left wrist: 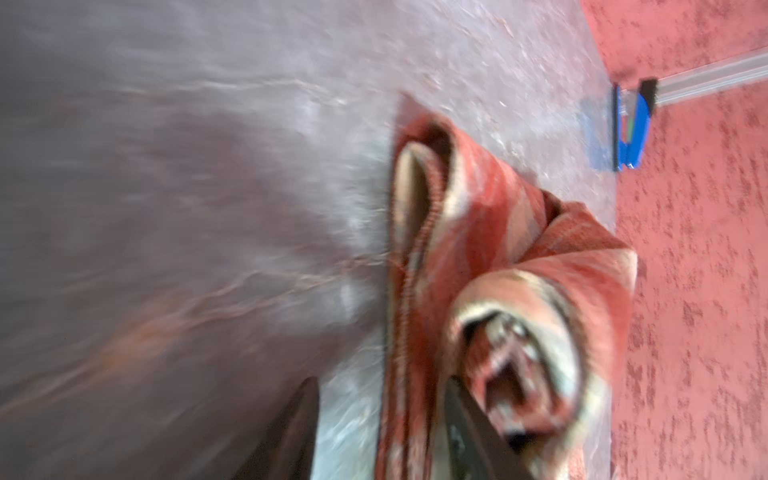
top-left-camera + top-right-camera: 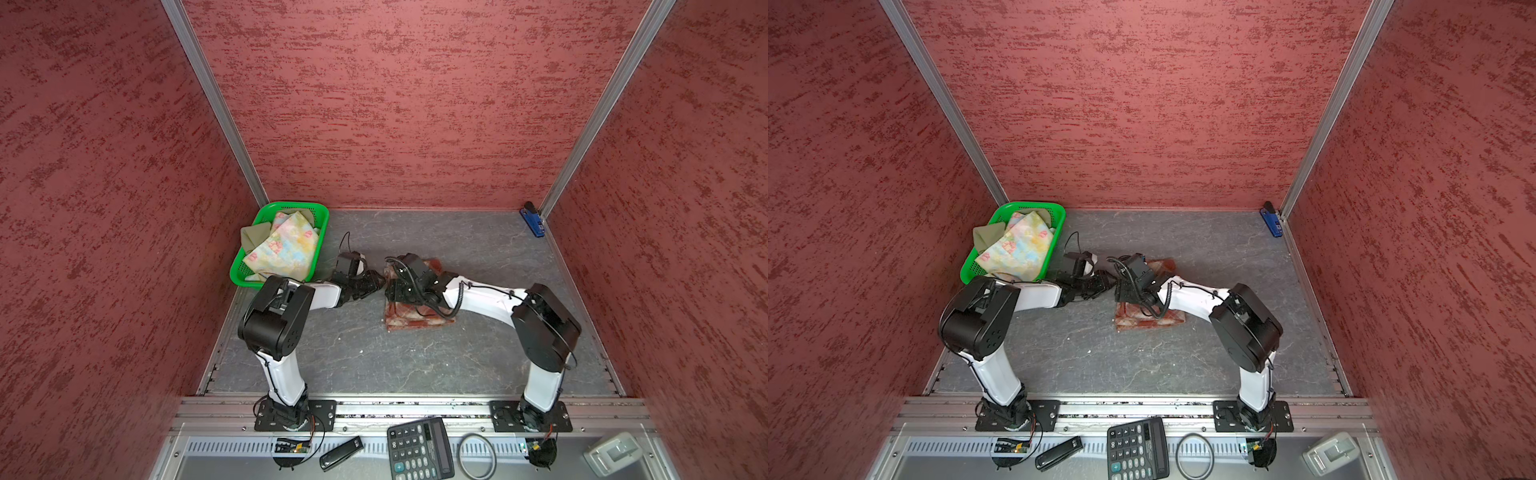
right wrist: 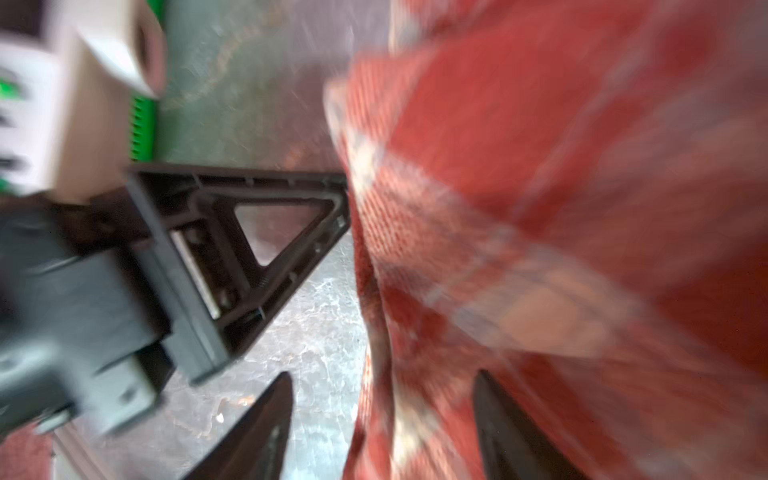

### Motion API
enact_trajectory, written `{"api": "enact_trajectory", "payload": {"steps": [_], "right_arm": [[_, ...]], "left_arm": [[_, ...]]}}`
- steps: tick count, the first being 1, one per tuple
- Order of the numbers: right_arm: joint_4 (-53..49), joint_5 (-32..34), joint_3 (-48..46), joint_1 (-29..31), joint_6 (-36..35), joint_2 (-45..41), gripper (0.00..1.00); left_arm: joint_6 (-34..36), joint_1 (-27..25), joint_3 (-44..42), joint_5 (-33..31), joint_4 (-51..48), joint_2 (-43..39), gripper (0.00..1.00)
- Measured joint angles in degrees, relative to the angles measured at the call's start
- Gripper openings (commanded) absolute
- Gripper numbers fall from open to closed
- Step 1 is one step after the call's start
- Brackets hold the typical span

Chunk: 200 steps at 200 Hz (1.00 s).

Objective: Fold and stack the skirts

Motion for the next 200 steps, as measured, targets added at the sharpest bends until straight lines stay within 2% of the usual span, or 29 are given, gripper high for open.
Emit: {"api": "enact_trajectory", "payload": {"steps": [46, 61, 79, 104, 130, 160, 200], "right_arm": [[2.62, -0.92, -5.01, -9.73, -1.4, -13.31, 0.77], [3.5, -1.31, -7.41, -13.99, -2.34, -16.33, 0.78], [4.26, -1.99, -10.45, -19.3, -3.76, -17.84, 0.78], [4.9, -4.33, -14.03, -25.53, -5.68, -17.27, 0.81], [7.32, -7.91, -15.19, -29.35, -7.58, -14.53, 0.87], [11.65, -12.48, -15.19, -30.84, -9.05, -9.25, 0.9], [16.24, -16.61, -15.19, -30.86, -9.79, -1.88, 0.91]], "left_arm": [[1.22, 0.9, 0.02, -6.93, -13.09, -6.6, 0.55], [2.71, -1.31, 0.11, -10.27, -15.96, -10.12, 0.54], [5.35, -6.73, 1.77, -13.16, -18.03, -13.57, 0.51], [9.2, -14.91, 6.01, -14.51, -18.14, -14.45, 0.5], [11.56, -19.02, 8.57, -14.43, -17.94, -11.47, 0.5], [12.33, -18.51, 9.42, -14.43, -18.05, -4.5, 0.48], [11.93, -13.97, 12.24, -13.18, -17.64, 1.62, 0.44]]}}
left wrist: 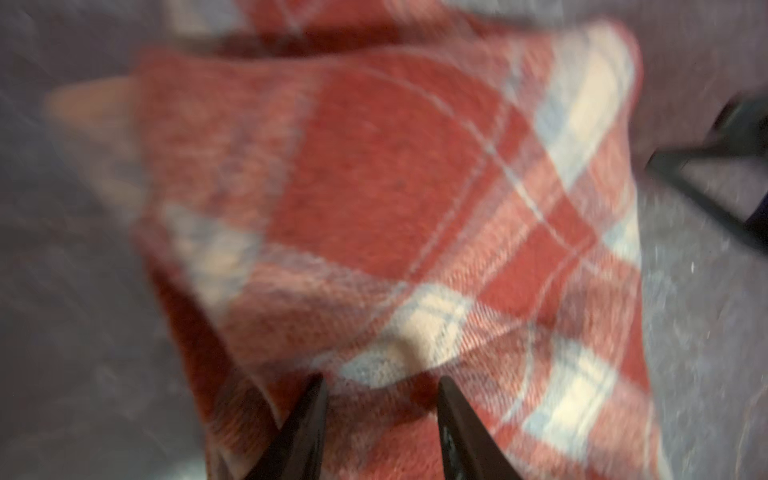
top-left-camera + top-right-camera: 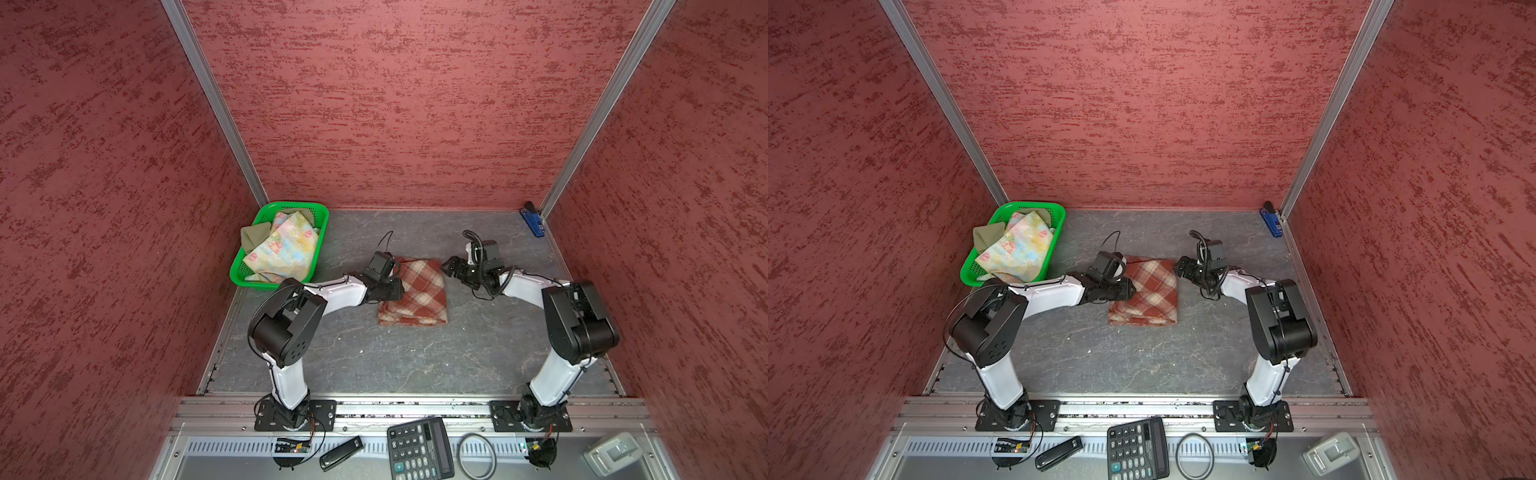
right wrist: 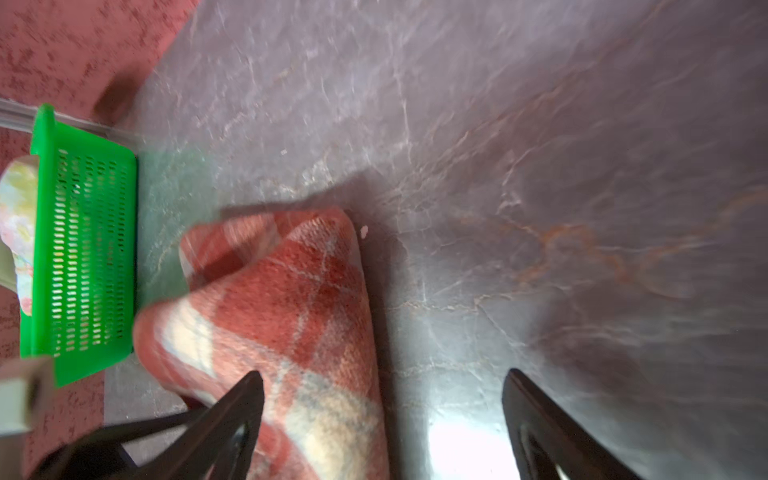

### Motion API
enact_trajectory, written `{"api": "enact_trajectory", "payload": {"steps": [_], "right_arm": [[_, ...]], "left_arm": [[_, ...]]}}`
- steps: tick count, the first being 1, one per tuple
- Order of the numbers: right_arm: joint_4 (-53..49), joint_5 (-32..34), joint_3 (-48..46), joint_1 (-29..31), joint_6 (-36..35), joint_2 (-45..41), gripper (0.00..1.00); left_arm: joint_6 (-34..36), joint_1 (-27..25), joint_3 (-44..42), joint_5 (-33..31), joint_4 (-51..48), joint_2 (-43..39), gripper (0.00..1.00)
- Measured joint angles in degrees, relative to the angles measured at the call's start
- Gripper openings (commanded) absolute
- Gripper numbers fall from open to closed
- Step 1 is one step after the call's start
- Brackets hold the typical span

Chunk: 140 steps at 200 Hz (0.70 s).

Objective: Fold and stack the skirts
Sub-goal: 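Grasp the folded skirt's edge with the right gripper beside the left gripper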

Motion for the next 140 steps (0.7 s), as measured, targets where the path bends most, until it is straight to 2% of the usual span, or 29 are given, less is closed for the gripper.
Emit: {"api": "enact_trajectory", "payload": {"steps": [32, 106, 122, 140], "right_arm": [[4.96, -3.8, 1.18, 0.0, -0.13, 4.31, 0.88], [19.15, -10.58, 4.63, 1.64, 2.89, 12.92, 0.79], [22.34, -11.41, 5.16, 1.95, 4.31, 14.69, 0.71], [25.57, -12.0, 5.25, 1.99, 6.38, 16.39, 0.52]], "left_arm": [[-0.02, 2.21, 1.29, 1.01, 2.1, 2.19, 0.42], [0.0, 3.76, 1.4, 4.0, 7.41, 4.42, 0.38], [0.0, 3.91, 1.4, 4.35, 7.65, 4.5, 0.38], [-0.02, 4.13, 1.4, 4.96, 8.02, 4.72, 0.37]]}}
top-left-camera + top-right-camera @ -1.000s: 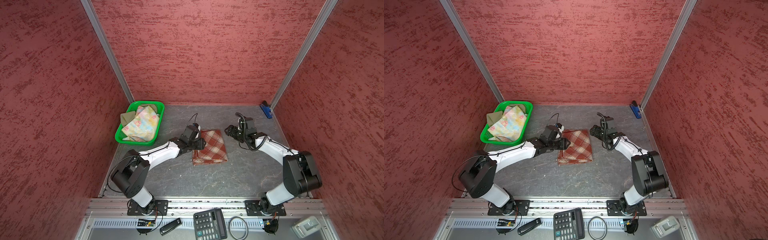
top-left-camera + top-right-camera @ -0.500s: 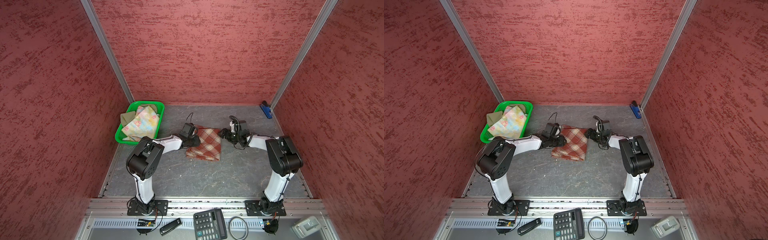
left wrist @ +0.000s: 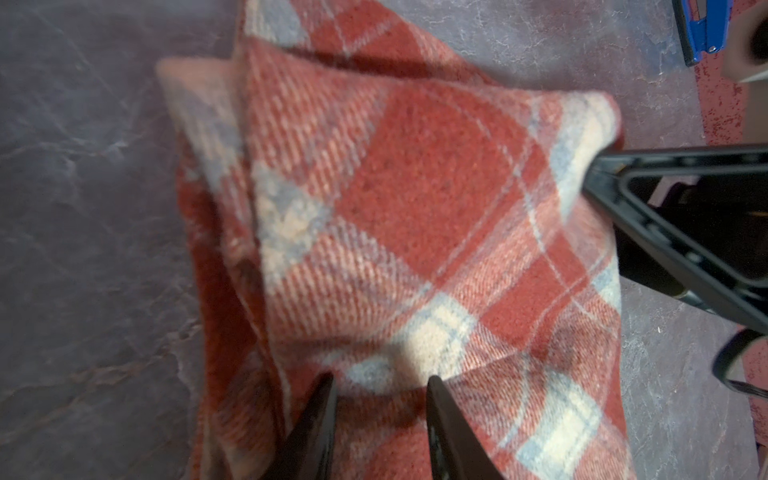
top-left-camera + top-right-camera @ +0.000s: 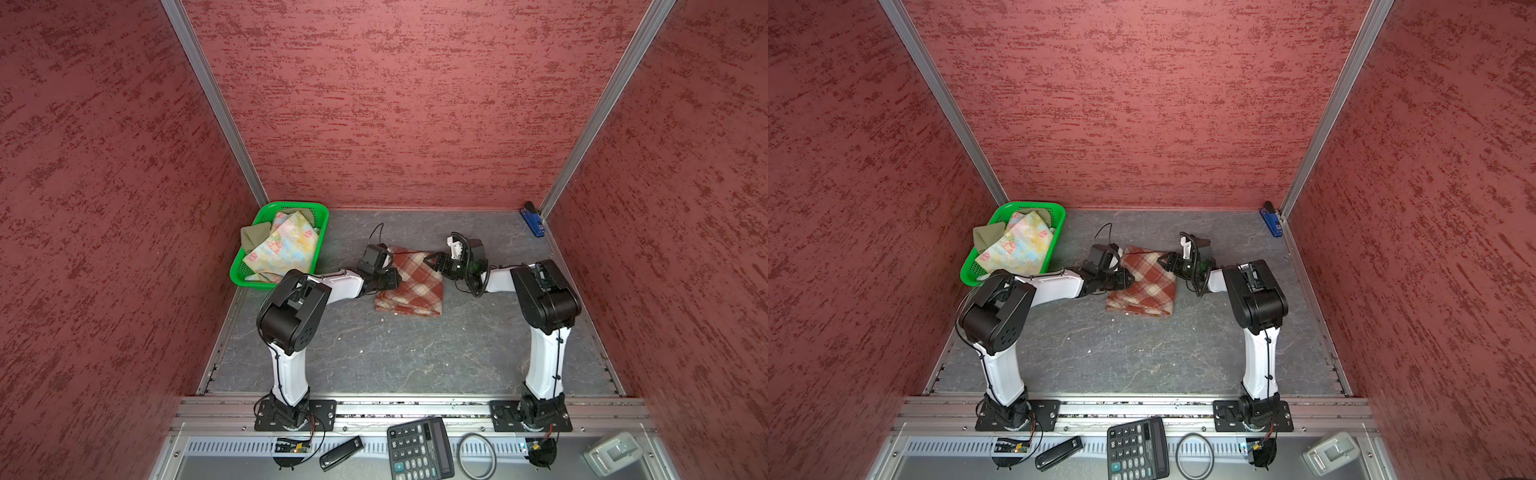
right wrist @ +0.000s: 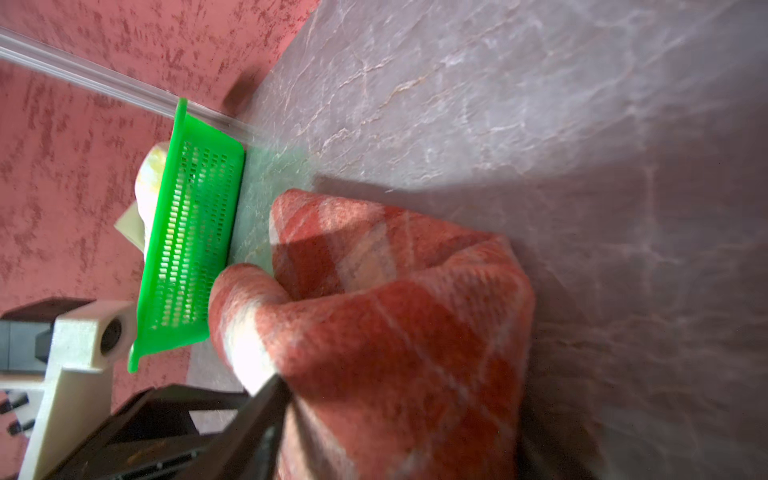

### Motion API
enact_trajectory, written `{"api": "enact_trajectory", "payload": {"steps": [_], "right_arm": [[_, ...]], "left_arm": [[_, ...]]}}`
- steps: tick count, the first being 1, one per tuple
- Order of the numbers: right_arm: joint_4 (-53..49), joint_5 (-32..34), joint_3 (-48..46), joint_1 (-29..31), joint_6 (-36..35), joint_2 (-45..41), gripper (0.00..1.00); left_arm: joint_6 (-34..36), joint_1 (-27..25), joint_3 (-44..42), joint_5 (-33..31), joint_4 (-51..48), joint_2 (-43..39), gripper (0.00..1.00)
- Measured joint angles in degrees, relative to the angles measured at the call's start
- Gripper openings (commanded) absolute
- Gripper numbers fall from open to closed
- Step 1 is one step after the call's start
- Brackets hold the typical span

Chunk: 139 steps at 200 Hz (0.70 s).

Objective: Fold and stack the skirts
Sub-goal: 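Grasp the folded skirt's edge with the right gripper beside the left gripper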

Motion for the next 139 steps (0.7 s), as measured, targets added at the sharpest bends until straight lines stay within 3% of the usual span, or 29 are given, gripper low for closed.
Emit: {"api": "enact_trajectory", "payload": {"steps": [25, 39, 66, 114, 139], "right_arm": [[3.63, -0.02, -1.44, 0.04, 1.9, 1.05, 0.15], [5.92, -0.02, -2.54, 0.13, 2.91, 1.05, 0.0], [9.2, 0.79, -3.39, 0.44, 4.39, 0.98, 0.0], [6.12, 5.33, -2.67, 0.72, 4.46, -1.66, 0.0], [3.21, 8.22, -0.61, -1.03, 4.9, -2.25, 0.0]], "left_arm": [[-0.04, 0.44, -0.04, 0.94, 0.39, 0.11, 0.37], [-0.42, 0.7, -0.15, 1.53, 0.87, 0.2, 0.37], [-0.94, 1.09, -0.44, 2.58, 1.62, 0.26, 0.38], [-1.86, 1.29, -2.14, 4.98, 2.05, -3.43, 0.81], [-2.45, 1.99, -3.04, 5.25, 0.63, -7.89, 0.91]]}}
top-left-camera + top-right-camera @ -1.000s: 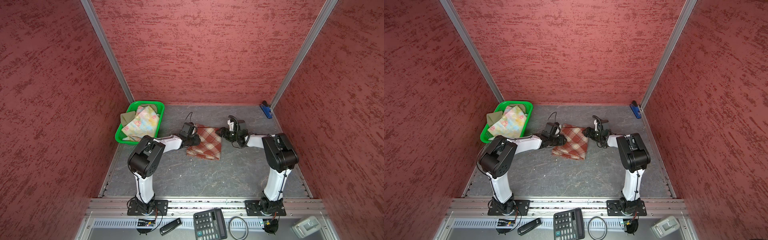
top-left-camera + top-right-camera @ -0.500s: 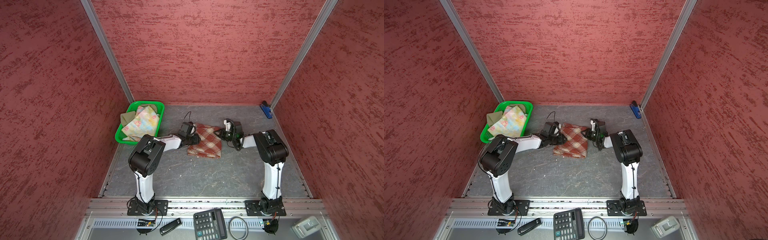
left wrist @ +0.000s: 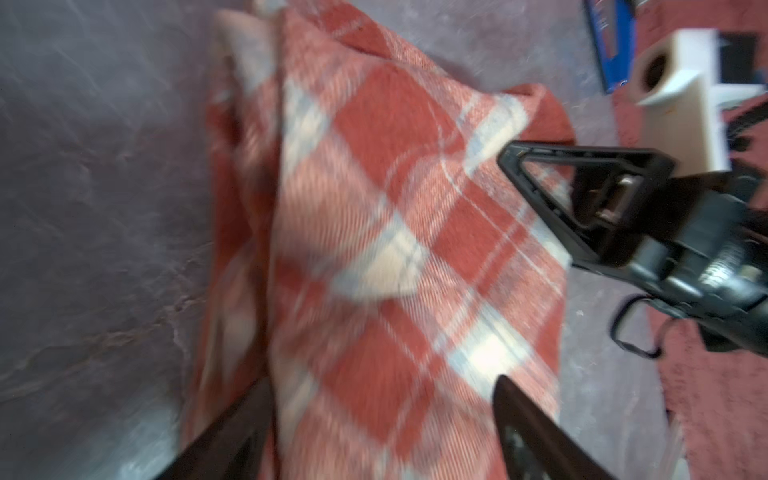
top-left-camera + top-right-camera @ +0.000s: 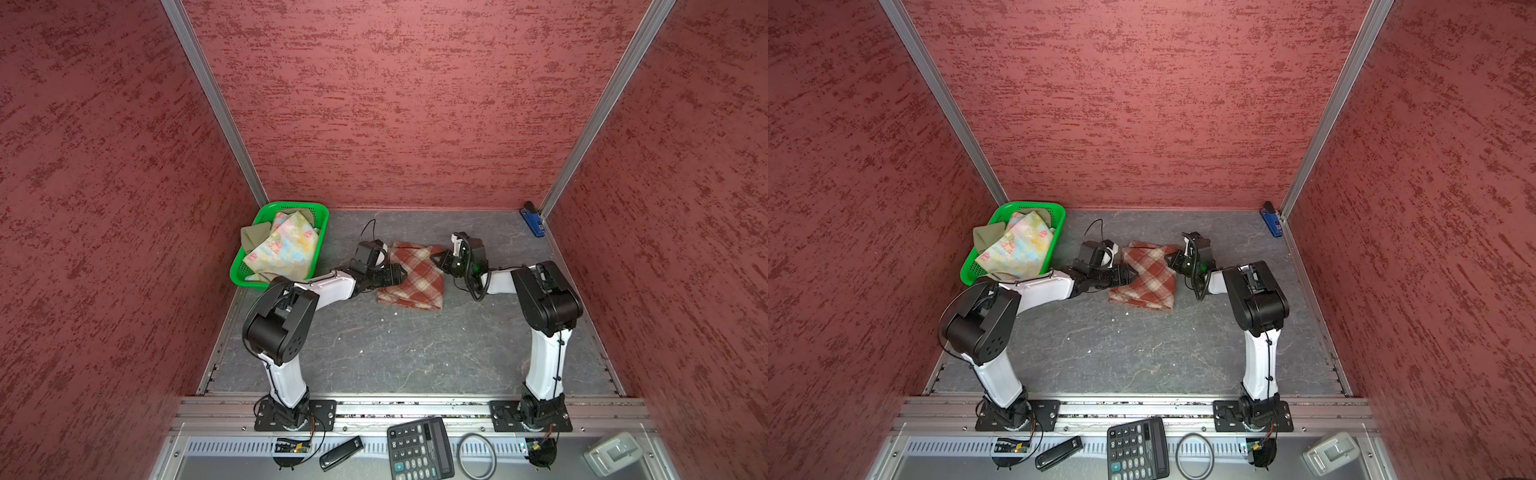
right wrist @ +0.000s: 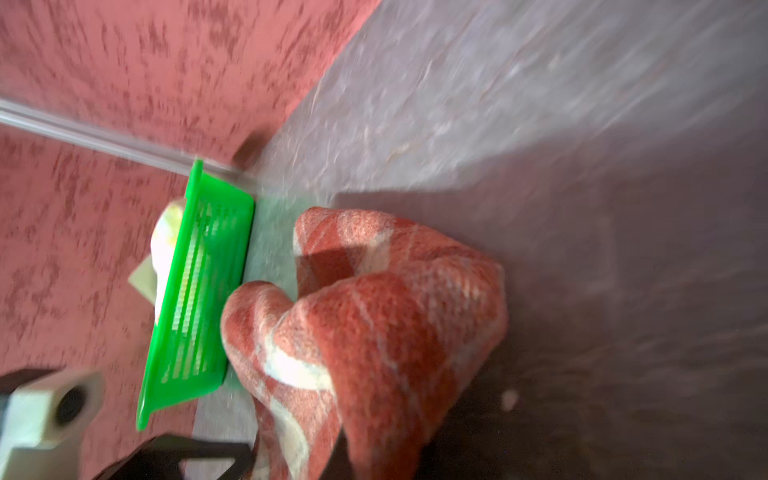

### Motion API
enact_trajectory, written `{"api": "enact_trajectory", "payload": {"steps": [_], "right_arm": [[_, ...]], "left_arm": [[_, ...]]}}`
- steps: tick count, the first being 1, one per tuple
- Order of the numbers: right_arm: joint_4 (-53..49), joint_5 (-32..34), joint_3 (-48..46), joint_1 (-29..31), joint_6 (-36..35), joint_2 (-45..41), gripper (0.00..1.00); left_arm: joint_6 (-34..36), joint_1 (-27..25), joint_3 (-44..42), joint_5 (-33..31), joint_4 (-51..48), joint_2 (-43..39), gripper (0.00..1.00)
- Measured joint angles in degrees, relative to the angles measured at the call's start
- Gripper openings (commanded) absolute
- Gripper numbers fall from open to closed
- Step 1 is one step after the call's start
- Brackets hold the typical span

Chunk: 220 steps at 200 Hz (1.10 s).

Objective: Fold and stack the skirts
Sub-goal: 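Carry the plaid skirt to the stapler corner with right gripper while left withdraws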

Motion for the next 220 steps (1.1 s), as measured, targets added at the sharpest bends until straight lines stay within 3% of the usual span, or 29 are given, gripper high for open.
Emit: {"api": "enact_trajectory", "payload": {"steps": [64, 131, 168, 220], "right_arm": [[-2.78, 9.92, 2.78, -12.13, 5.09, -0.9, 0.0], [-1.95, 21.14, 7.52, -22.75, 14.12, -0.11, 0.0], [-2.23, 26.32, 10.12, -24.7, 18.73, 1.62, 0.0], [-4.26, 29.42, 11.1, -22.53, 24.04, 3.3, 0.0]], "left_arm": [[-1.51, 1.46, -6.4, 0.15, 0.42, -13.66, 0.95], [-1.7, 0.17, -8.37, -0.35, -0.83, -17.22, 0.95], [-1.16, 0.5, -8.37, -1.31, -2.8, -17.62, 0.95], [-1.05, 1.11, -8.37, -1.68, -3.06, -18.08, 0.95]]}}
